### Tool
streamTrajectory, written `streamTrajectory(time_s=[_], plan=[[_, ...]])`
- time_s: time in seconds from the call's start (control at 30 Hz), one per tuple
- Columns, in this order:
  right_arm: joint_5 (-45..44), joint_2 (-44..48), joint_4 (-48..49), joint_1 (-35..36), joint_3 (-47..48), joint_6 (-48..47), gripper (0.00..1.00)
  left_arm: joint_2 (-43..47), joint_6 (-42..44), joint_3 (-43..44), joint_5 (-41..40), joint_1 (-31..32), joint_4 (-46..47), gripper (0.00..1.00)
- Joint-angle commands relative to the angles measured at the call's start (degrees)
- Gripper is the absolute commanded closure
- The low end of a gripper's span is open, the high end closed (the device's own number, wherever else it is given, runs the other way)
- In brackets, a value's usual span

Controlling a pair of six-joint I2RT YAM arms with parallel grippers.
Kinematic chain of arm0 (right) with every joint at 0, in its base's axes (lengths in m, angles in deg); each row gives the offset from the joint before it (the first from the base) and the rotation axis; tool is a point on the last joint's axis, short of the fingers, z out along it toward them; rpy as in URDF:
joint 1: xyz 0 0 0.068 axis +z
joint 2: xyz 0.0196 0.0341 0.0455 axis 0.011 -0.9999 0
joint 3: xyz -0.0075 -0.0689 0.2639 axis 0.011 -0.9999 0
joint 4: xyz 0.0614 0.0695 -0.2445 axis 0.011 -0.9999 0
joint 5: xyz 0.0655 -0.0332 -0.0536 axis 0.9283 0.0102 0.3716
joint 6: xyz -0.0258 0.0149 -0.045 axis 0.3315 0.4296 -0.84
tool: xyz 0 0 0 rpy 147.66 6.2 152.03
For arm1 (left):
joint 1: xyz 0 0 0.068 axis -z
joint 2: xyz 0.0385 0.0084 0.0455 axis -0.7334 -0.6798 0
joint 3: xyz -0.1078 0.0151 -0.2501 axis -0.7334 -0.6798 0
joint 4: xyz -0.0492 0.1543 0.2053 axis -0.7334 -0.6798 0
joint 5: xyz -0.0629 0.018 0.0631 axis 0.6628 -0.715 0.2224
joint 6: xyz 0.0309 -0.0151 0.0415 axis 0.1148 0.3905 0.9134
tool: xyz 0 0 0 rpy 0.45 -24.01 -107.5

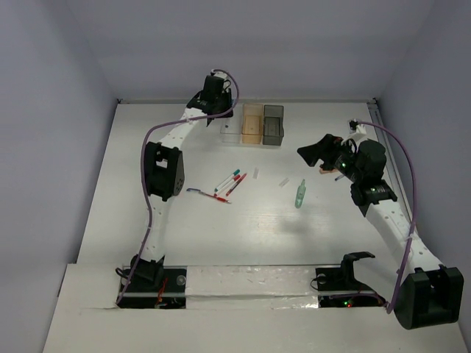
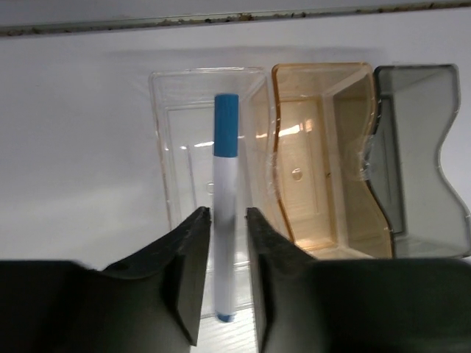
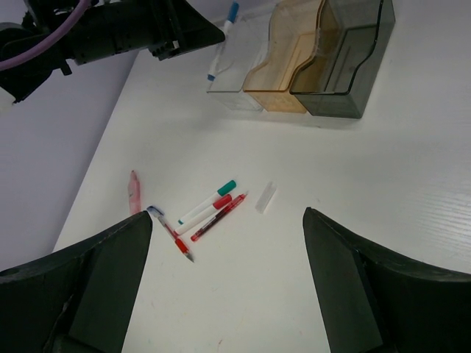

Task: Sort the stationery into containers
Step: Place the pen in the storage box, then pick up the pen from the center of the board.

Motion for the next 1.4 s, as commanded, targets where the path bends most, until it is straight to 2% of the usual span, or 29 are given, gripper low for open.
streamTrajectory(time_s=[0.0, 0.03, 0.13, 0.23, 0.3, 0.33, 0.4, 0.43, 0.5, 0.53, 0.63, 0.73, 0.83, 0.9, 1.0, 1.37], plan=[[0.08, 0.68, 3.86, 0.53, -0.21, 0.23, 0.11, 0.92, 0.31, 3.41, 0.58, -0.67, 0.83, 0.71], [0.17, 0.68, 3.86, 0.53, -0.12, 0.23, 0.11, 1.27, 0.40, 3.67, 0.58, -0.67, 0.83, 0.61], [0.43, 0.59, 3.78, 0.53, -0.12, 0.32, 0.10, 2.32, 1.54, 6.03, 1.29, -1.20, -0.66, 0.46], [0.69, 0.50, 3.86, 0.53, -0.12, 0.32, 0.10, 5.65, 2.86, 6.22, 1.29, -1.20, -1.28, 0.41], [0.78, 0.59, 3.95, 0.53, -0.12, 0.32, 0.10, 8.29, 3.91, 4.65, 2.16, -1.20, -1.89, 0.44], [0.78, 0.50, 3.95, 0.53, -0.21, 0.32, 0.10, 12.05, 4.26, 0.29, 3.47, -1.20, -1.98, 0.50], [0.96, 0.50, 3.95, 0.53, -0.12, 0.41, 0.10, 17.07, 4.88, -6.84, 4.01, -0.59, -0.68, 0.53], [0.96, 0.59, 4.13, 0.53, -0.21, 0.32, 0.11, 22.93, 5.14, -15.58, 4.01, 0.20, 0.12, 0.56], [1.22, 0.41, 4.13, 0.53, -0.21, 0.41, 0.11, 28.93, 4.53, -24.85, 4.45, 0.99, 2.48, 0.62], [1.31, 0.41, 3.95, 0.53, -0.12, 0.41, 0.12, 35.05, 3.14, -33.86, 4.54, 1.78, 3.37, 0.63], [2.01, 0.67, 3.78, 0.53, 0.14, 0.58, 0.12, 45.18, 1.46, -46.13, 5.50, 3.45, 6.10, 0.67], [2.19, 1.64, 3.77, 0.53, 0.05, 0.67, 0.15, 50.83, 0.66, -59.74, 3.58, 6.17, 4.97, 0.70], [2.01, 2.17, 3.34, 0.53, 0.05, 0.41, 0.20, 52.77, 0.66, -65.82, -0.11, 8.73, 2.85, 0.71], [2.01, 2.35, 3.60, 0.53, -0.12, 0.41, 0.24, 53.04, 0.40, -67.69, -1.35, 9.35, 3.11, 0.72], [2.71, 1.56, 3.69, 0.53, -0.21, 0.58, 0.25, 52.43, 0.66, -68.49, -1.53, 9.35, 3.99, 0.73], [3.95, 1.29, 3.78, 0.53, -0.04, 0.58, 0.30, 40.31, 4.09, -60.50, -3.10, 11.20, 2.76, 0.74]])
